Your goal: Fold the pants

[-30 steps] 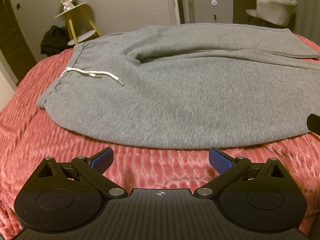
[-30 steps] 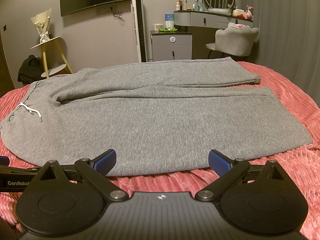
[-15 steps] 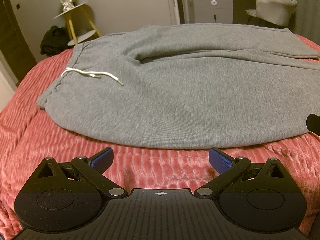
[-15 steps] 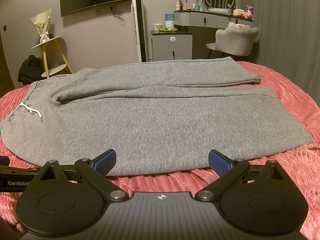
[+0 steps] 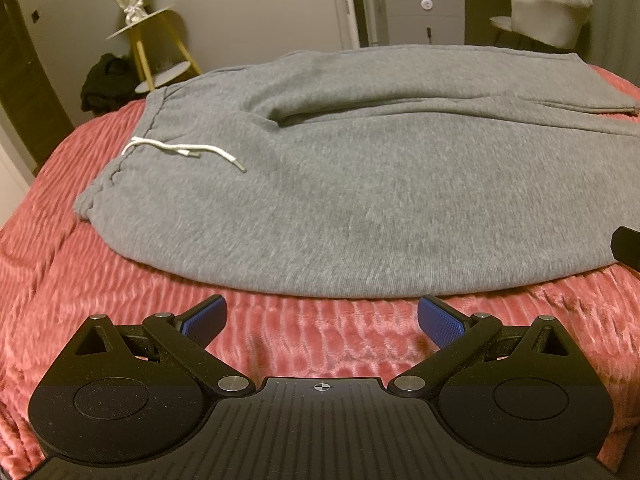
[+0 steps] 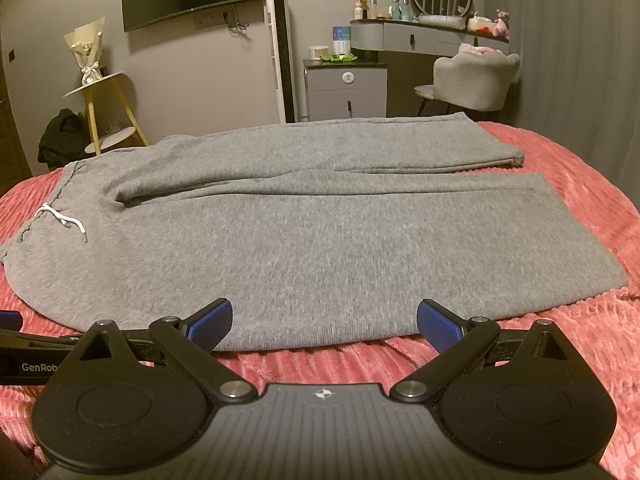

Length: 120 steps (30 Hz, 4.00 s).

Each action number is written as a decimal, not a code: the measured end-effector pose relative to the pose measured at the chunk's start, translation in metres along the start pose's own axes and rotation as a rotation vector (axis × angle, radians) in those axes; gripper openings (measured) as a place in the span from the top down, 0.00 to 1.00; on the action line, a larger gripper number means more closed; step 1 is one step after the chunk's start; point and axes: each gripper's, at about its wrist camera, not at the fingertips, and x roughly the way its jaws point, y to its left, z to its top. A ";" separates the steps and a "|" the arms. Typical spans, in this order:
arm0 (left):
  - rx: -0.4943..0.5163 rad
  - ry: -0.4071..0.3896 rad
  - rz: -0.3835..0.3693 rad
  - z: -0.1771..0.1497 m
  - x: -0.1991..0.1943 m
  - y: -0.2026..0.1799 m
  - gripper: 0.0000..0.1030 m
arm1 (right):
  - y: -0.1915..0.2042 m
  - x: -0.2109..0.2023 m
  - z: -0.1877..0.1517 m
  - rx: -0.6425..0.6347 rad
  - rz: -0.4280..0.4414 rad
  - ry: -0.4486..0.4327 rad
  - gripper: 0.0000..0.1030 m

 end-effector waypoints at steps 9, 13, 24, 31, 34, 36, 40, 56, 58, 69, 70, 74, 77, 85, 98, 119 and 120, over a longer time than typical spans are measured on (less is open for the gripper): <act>0.018 -0.008 0.016 0.001 -0.001 -0.005 0.00 | -0.001 0.003 0.001 -0.002 0.011 0.012 0.04; 0.020 -0.008 0.016 0.002 0.000 -0.006 0.00 | -0.002 0.005 0.001 -0.001 0.019 0.022 0.04; 0.018 0.019 0.008 0.006 0.010 -0.009 0.00 | -0.005 0.020 0.000 0.018 0.034 0.067 0.04; -0.090 0.028 -0.055 0.036 0.014 -0.003 0.00 | -0.031 0.039 0.016 0.112 0.105 0.101 0.04; -0.133 0.020 -0.060 0.066 0.032 -0.007 0.00 | -0.049 0.066 0.030 0.151 0.023 0.139 0.04; -0.149 0.002 -0.038 0.090 0.046 -0.012 0.00 | -0.061 0.090 0.039 0.153 -0.049 0.176 0.04; -0.268 -0.005 -0.044 0.135 0.082 -0.016 0.00 | -0.085 0.131 0.039 0.217 -0.114 0.290 0.03; -0.520 -0.246 0.163 0.138 0.165 0.042 0.00 | -0.129 0.217 0.195 0.081 0.003 0.109 0.09; -0.533 -0.232 0.162 0.133 0.175 0.047 0.00 | -0.140 0.265 0.242 0.223 0.006 0.101 0.30; -0.543 -0.223 0.177 0.122 0.195 0.056 0.00 | -0.173 0.439 0.334 0.703 -0.182 0.190 0.24; -0.530 -0.219 0.185 0.123 0.197 0.054 0.00 | -0.170 0.447 0.333 0.688 -0.214 0.199 0.24; -0.524 -0.216 0.181 0.120 0.196 0.053 0.00 | -0.150 0.460 0.322 0.606 -0.341 0.206 0.54; -0.536 -0.218 0.167 0.118 0.196 0.055 0.00 | -0.145 0.447 0.314 0.528 -0.345 0.168 0.94; -0.551 -0.218 0.141 0.117 0.198 0.060 0.00 | -0.182 0.309 0.272 0.685 -0.055 -0.104 0.97; -0.613 -0.259 0.113 0.109 0.189 0.061 0.00 | -0.217 0.178 0.050 0.996 -0.017 -0.096 0.88; -0.931 -0.159 -0.374 0.264 0.253 0.164 0.37 | -0.224 0.221 0.058 1.150 0.203 -0.140 0.90; -0.930 -0.112 -0.368 0.274 0.267 0.165 0.37 | -0.223 0.219 0.060 1.134 0.202 -0.143 0.89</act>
